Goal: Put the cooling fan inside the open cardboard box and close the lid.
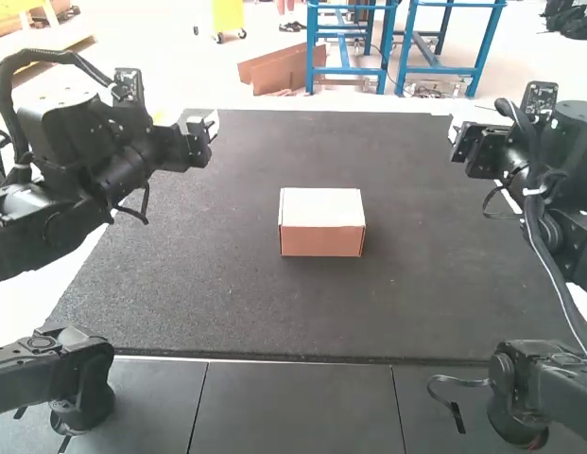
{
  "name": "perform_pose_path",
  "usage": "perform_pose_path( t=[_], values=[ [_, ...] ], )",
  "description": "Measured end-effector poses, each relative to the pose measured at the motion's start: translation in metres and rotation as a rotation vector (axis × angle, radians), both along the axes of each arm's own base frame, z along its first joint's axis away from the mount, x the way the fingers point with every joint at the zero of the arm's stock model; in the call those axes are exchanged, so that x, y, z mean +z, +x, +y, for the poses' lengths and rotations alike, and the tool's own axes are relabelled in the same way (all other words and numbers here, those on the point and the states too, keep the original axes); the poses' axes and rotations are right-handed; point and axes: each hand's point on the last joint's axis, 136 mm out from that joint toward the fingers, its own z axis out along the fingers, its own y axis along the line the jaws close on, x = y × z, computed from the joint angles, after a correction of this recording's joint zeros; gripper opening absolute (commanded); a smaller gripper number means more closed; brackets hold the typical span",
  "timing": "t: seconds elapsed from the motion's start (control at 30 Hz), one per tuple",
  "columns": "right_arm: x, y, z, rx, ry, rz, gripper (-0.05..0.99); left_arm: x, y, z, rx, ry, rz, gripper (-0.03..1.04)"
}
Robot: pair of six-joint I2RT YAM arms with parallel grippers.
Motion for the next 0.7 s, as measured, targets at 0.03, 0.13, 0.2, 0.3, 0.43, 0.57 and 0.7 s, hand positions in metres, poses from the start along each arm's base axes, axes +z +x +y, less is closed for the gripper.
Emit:
perform_pose_path(
  t=[0.03, 0.13, 0.2, 0.3, 0.43, 0.57, 0.7],
  values=[
    [-0.003, -0.003, -0.001, -0.003, -0.003, -0.007, 0.92, -0.006, -0.003, 0.002, 0.003, -0.001, -0.002, 0.97],
    [-0.014, -0.009, -0.004, -0.013, -0.02, -0.023, 0.92, -0.014, -0.013, 0.008, 0.009, -0.016, -0.033, 0.97],
    [-0.02, -0.012, -0.006, -0.018, -0.028, -0.029, 0.92, -0.02, -0.018, 0.011, 0.013, -0.024, -0.05, 0.97],
    [-0.029, -0.016, -0.007, -0.019, -0.039, -0.026, 0.92, -0.037, -0.023, 0.013, 0.014, -0.022, -0.046, 0.97],
    [-0.047, -0.02, -0.006, -0.012, -0.058, -0.015, 0.92, -0.059, -0.028, 0.015, 0.014, -0.016, -0.032, 0.97],
    [-0.067, -0.025, -0.007, -0.011, -0.073, 0.002, 0.92, -0.067, -0.033, 0.018, 0.014, -0.022, -0.045, 0.97],
    [-0.085, -0.033, -0.008, -0.011, -0.083, 0.006, 0.92, -0.078, -0.039, 0.021, 0.014, -0.023, -0.047, 0.97]
  ],
)
